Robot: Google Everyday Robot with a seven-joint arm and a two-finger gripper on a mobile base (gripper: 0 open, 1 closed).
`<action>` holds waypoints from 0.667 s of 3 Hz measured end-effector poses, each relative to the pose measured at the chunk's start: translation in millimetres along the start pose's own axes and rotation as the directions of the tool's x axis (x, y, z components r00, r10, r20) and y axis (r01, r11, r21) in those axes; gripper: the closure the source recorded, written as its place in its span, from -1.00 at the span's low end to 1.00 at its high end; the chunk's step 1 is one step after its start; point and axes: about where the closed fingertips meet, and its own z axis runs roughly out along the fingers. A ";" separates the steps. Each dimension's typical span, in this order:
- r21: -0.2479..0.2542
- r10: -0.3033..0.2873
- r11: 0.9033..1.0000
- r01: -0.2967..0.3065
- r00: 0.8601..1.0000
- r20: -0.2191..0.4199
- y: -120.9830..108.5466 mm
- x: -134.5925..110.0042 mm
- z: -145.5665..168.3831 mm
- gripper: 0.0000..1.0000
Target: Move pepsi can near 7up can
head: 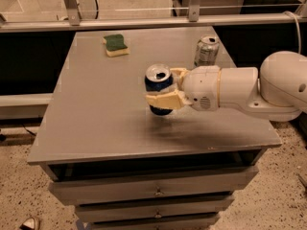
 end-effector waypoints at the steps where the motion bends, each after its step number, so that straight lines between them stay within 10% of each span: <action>1: 0.098 -0.021 0.995 0.016 0.999 0.048 -22.9 -7.3 -36.4 1.00; 2: 0.203 -0.072 0.978 0.056 0.995 0.075 -53.8 -15.0 -84.2 1.00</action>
Offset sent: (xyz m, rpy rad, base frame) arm 0.0381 -0.1690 0.0765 0.0615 -0.2597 -0.2942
